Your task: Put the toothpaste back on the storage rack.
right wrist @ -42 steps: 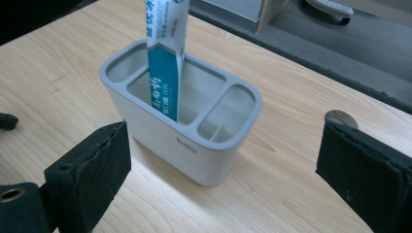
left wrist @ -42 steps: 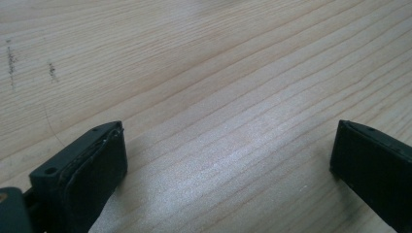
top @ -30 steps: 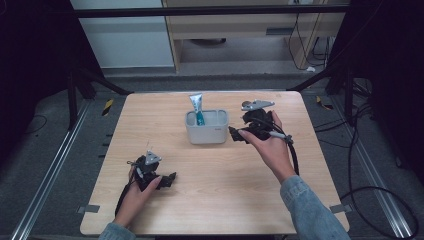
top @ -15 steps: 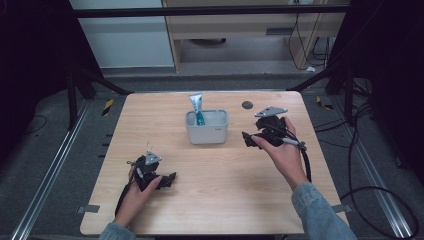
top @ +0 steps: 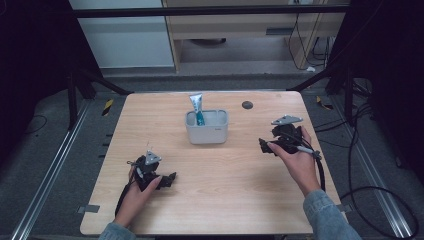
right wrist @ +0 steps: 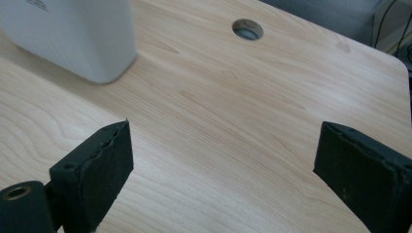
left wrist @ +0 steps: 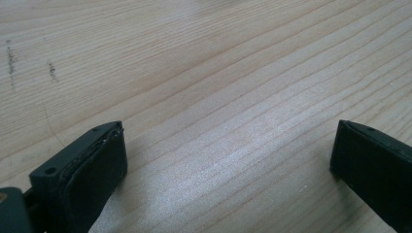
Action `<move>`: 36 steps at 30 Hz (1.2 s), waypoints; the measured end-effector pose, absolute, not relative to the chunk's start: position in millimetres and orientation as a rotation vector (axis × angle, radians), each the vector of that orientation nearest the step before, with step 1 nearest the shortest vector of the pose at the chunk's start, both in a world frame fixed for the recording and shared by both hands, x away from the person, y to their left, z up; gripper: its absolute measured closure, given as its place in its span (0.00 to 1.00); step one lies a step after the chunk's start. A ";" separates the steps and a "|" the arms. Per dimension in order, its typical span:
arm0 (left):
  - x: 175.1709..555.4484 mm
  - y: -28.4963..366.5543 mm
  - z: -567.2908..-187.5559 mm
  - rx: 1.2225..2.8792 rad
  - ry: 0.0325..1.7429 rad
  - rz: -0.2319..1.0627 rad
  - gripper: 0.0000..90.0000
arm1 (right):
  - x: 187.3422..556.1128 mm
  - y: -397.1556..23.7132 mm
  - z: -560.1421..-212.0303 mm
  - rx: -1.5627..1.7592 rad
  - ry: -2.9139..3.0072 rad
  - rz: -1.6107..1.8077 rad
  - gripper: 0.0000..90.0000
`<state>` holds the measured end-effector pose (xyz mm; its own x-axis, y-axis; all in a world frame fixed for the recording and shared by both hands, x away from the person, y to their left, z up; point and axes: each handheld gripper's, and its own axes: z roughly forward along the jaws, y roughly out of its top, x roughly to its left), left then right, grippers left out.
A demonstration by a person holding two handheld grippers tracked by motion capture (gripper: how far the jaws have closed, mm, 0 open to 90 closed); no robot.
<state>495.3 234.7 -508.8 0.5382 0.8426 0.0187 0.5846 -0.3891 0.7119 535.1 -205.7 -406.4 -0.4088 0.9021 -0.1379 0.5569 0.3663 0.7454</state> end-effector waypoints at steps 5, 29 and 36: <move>495.2 234.6 -508.8 2.115 1.150 0.503 0.00 | 537.0 -219.8 -414.8 1.306 2.076 0.821 0.08; 495.1 234.6 -508.9 2.115 1.151 0.504 0.00 | 534.9 -264.1 -468.7 1.525 2.054 0.752 0.10; 495.2 234.7 -508.8 2.116 1.148 0.506 0.00 | 531.0 -264.0 -486.4 1.551 2.051 0.736 0.09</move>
<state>495.2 234.7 -508.8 0.5377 0.8429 0.0206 0.5838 -0.3897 0.7123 531.0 -264.0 -486.4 -0.2565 0.9656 -0.0430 0.7179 0.2201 0.6604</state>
